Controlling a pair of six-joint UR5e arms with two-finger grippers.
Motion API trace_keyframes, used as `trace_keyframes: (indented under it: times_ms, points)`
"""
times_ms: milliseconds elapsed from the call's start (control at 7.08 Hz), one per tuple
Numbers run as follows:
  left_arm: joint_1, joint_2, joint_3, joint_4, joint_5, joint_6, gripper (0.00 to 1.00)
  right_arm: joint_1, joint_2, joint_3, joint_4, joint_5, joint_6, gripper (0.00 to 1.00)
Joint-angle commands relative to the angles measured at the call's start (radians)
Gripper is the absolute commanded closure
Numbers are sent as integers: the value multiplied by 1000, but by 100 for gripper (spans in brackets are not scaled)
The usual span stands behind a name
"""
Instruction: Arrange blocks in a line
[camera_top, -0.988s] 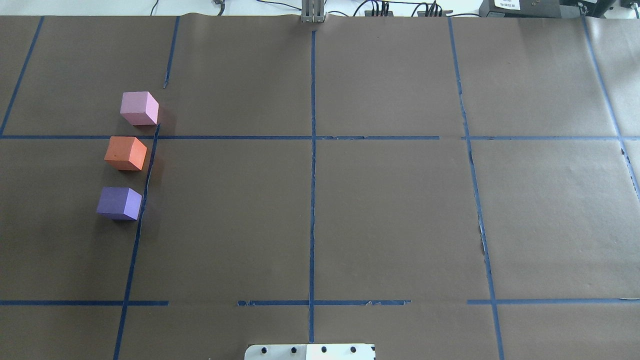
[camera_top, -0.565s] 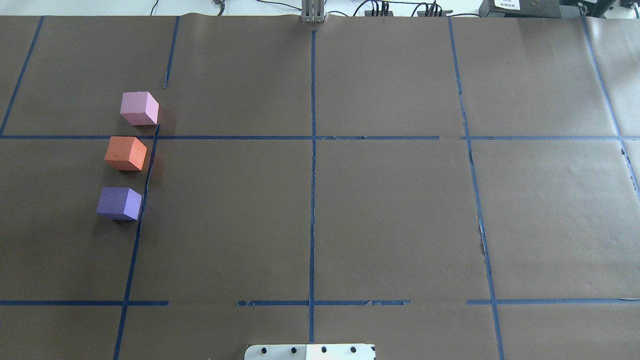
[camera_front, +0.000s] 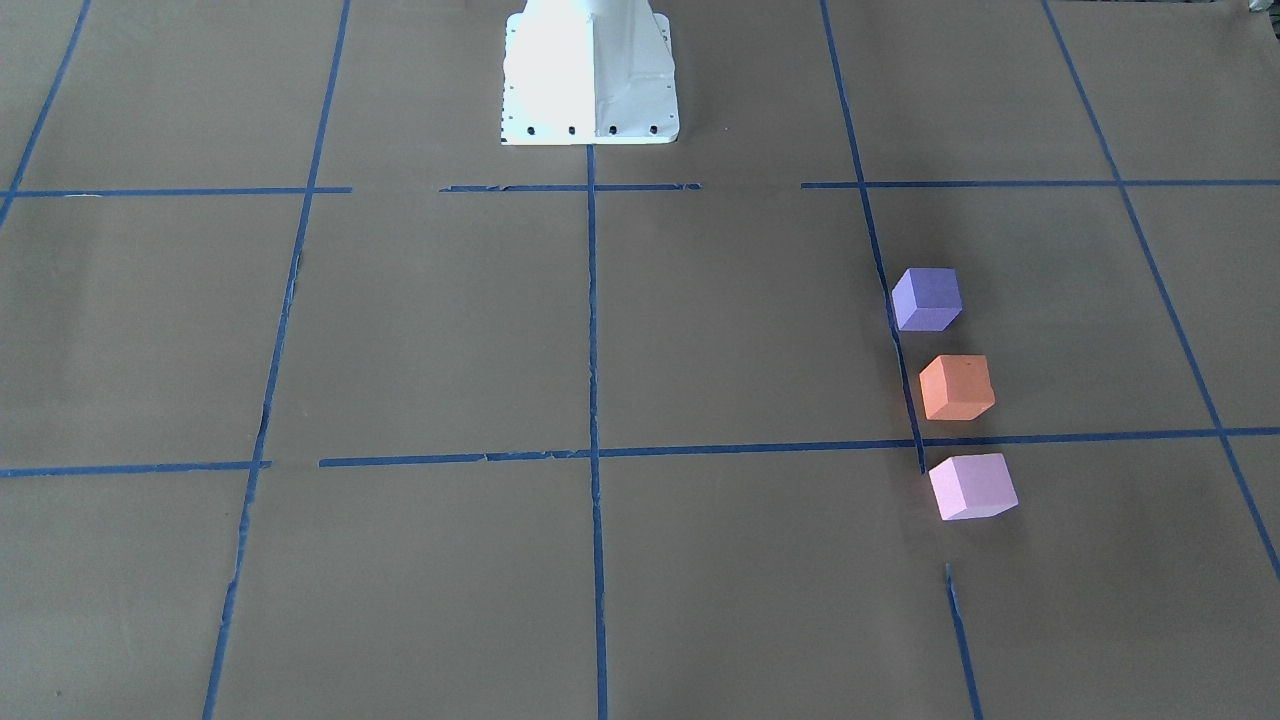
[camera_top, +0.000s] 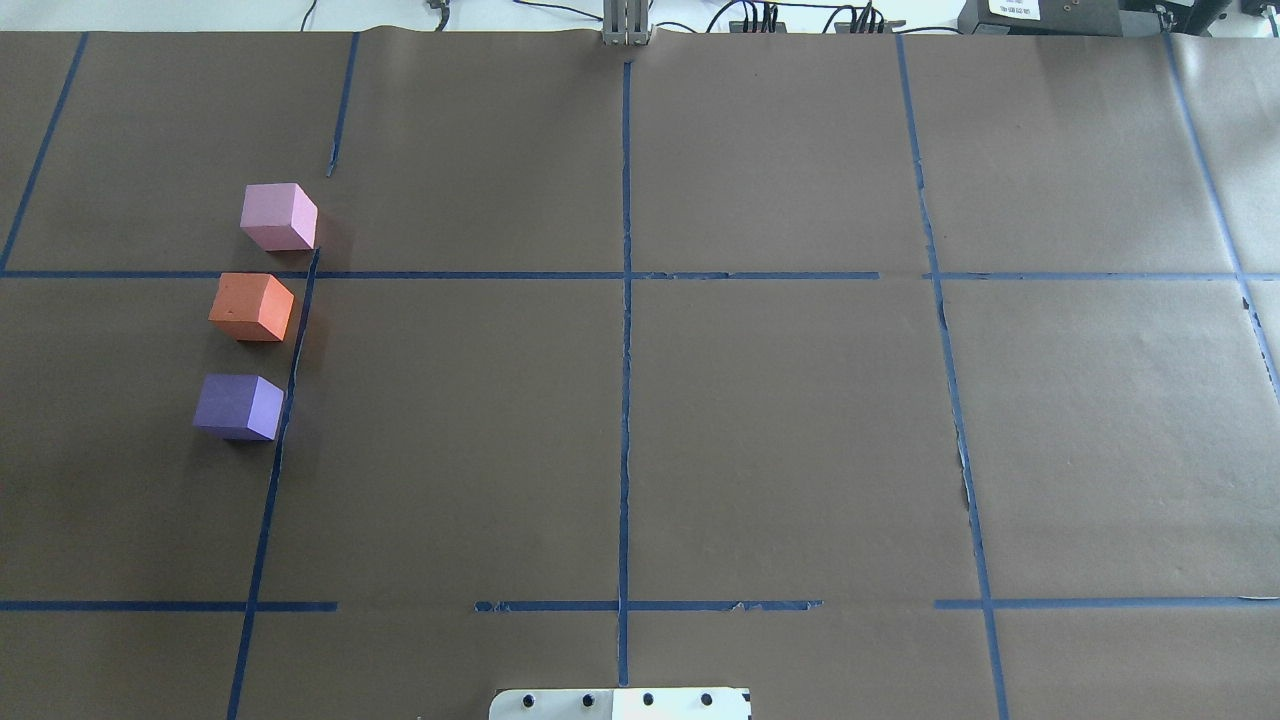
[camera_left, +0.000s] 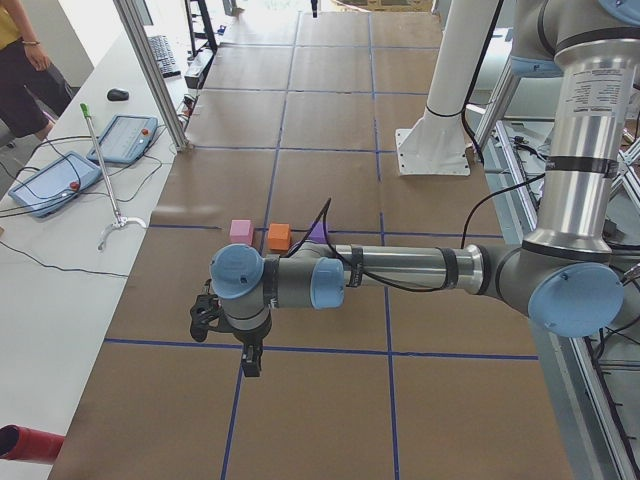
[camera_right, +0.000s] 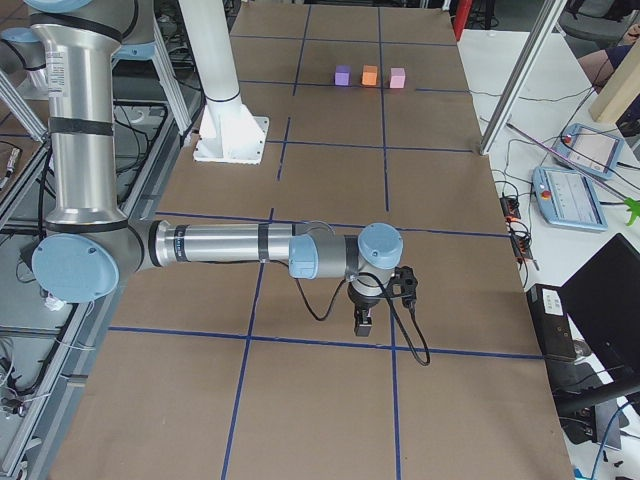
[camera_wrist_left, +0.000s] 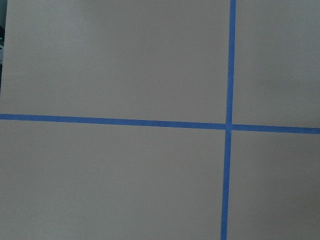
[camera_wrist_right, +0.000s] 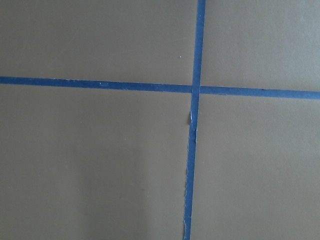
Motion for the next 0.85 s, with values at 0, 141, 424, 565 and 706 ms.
trace_keyframes:
  times_ms: [0,141,424,565,706]
  points:
    - [40,6,-34,-3,-4,-13,0,0,0,0,0,0,0,0]
    - [40,6,-63,-4,7,-10,0,0,0,0,0,0,0,0]
    - [39,13,-55,6,7,141,0,0,0,0,0,0,0,0]
    - [39,15,-54,7,5,142,0,0,0,0,0,0,0,0]
    - [39,13,-55,7,4,142,0,0,0,0,0,0,0,0]
